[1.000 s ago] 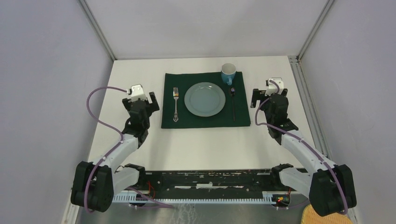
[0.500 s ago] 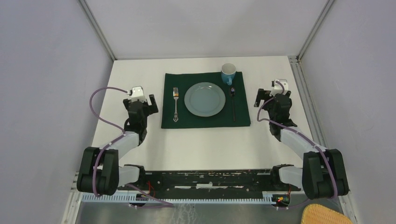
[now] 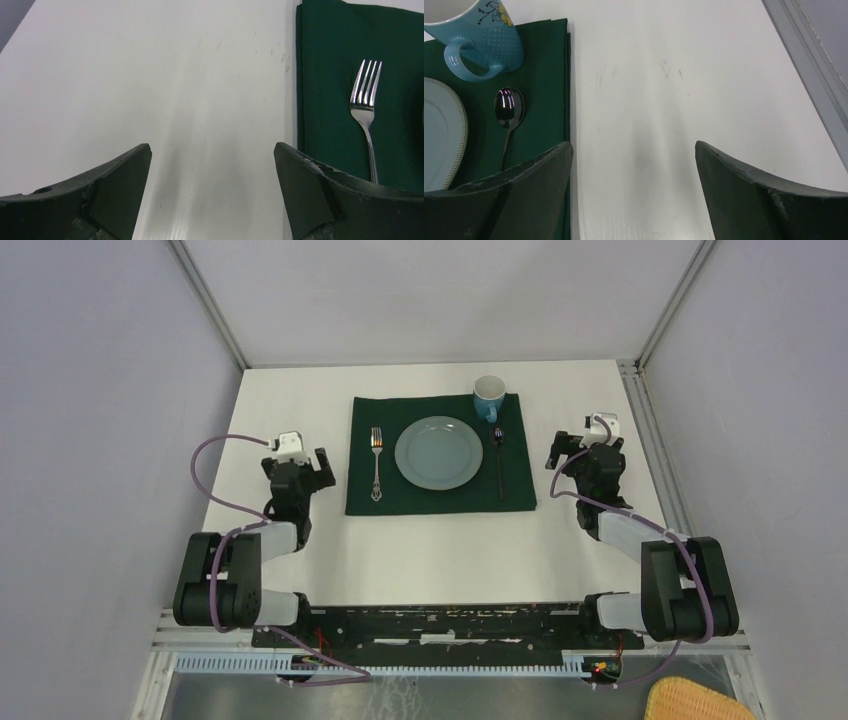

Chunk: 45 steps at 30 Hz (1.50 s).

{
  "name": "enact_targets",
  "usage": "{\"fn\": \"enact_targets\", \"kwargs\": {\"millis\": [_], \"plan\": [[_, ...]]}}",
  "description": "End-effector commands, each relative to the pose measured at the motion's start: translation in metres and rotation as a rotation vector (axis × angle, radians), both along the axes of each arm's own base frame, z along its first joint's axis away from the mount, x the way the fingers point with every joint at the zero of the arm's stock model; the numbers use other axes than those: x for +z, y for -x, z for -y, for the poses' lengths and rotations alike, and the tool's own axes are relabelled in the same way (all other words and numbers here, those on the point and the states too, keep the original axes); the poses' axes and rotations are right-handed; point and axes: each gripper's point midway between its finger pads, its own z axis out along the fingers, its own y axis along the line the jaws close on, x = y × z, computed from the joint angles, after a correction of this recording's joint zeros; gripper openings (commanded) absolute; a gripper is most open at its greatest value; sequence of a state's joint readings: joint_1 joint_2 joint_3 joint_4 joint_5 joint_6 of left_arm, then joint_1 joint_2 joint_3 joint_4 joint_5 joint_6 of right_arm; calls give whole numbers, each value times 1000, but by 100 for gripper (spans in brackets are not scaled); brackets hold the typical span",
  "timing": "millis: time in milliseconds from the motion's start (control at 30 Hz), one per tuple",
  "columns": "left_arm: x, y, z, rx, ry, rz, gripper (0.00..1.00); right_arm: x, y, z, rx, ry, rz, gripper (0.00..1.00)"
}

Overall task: Set the dinner table for one person
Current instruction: Reset both arms

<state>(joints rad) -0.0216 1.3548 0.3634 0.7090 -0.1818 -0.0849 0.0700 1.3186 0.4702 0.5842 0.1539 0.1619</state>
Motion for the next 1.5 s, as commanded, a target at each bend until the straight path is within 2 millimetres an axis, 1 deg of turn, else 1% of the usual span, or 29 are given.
{"fn": "enact_targets", "kwargs": {"millis": [0, 67, 133, 200, 267, 300, 367, 600, 667, 767, 800, 833, 933, 967, 1000, 1033, 1067, 1200, 1367, 1467], "plan": [[7, -5, -6, 44, 23, 93, 100, 20, -9, 0, -5, -24, 107, 98], [6, -8, -6, 38, 14, 78, 100, 20, -10, 3, -4, 10, 88, 98], [7, -11, -7, 41, 6, 85, 100, 21, -10, 11, -36, 40, 81, 98], [6, -12, -7, 39, -6, 96, 100, 19, -10, 14, -44, 54, 73, 98], [2, -13, -9, 53, -2, 98, 100, 18, -12, 15, -38, 74, 60, 98], [-1, -15, -7, 36, -3, 83, 100, 17, -12, 17, -47, 83, 54, 98], [-1, -17, -3, 11, -8, 80, 100, 17, -9, 22, -70, 89, 56, 98], [-2, -18, -1, 0, -10, 74, 100, 12, 4, 29, -98, 106, 25, 98], [0, -17, 0, -6, -11, 88, 100, 8, 10, 33, -122, 108, 9, 98], [3, -10, -1, 0, -10, 126, 100, -11, 20, 37, -155, 92, -17, 98], [4, -8, -2, 6, -8, 136, 100, -19, 22, 37, -156, 85, -22, 98], [3, -7, -2, 6, -8, 136, 100, -21, 22, 36, -152, 80, -7, 98], [4, -7, -2, 5, -9, 139, 100, -20, 19, 32, -123, 90, -4, 98], [4, -4, -2, 1, -7, 150, 100, -21, 17, 31, -116, 95, -4, 98], [2, 3, -3, 11, -3, 167, 100, -24, 17, 31, -115, 98, -9, 98], [2, 8, -8, 43, 1, 191, 100, -26, 16, 32, -115, 99, -2, 98], [6, 10, -8, 43, 2, 227, 100, -26, 16, 32, -119, 98, 12, 98], [2, 6, -6, 30, -3, 198, 100, -34, 10, 27, -89, 99, 15, 98], [3, 4, -2, 4, -7, 197, 100, -46, 0, 17, -17, 112, -12, 98], [2, 4, -1, -1, -8, 195, 100, -49, 1, 16, -8, 114, -30, 98]]}}
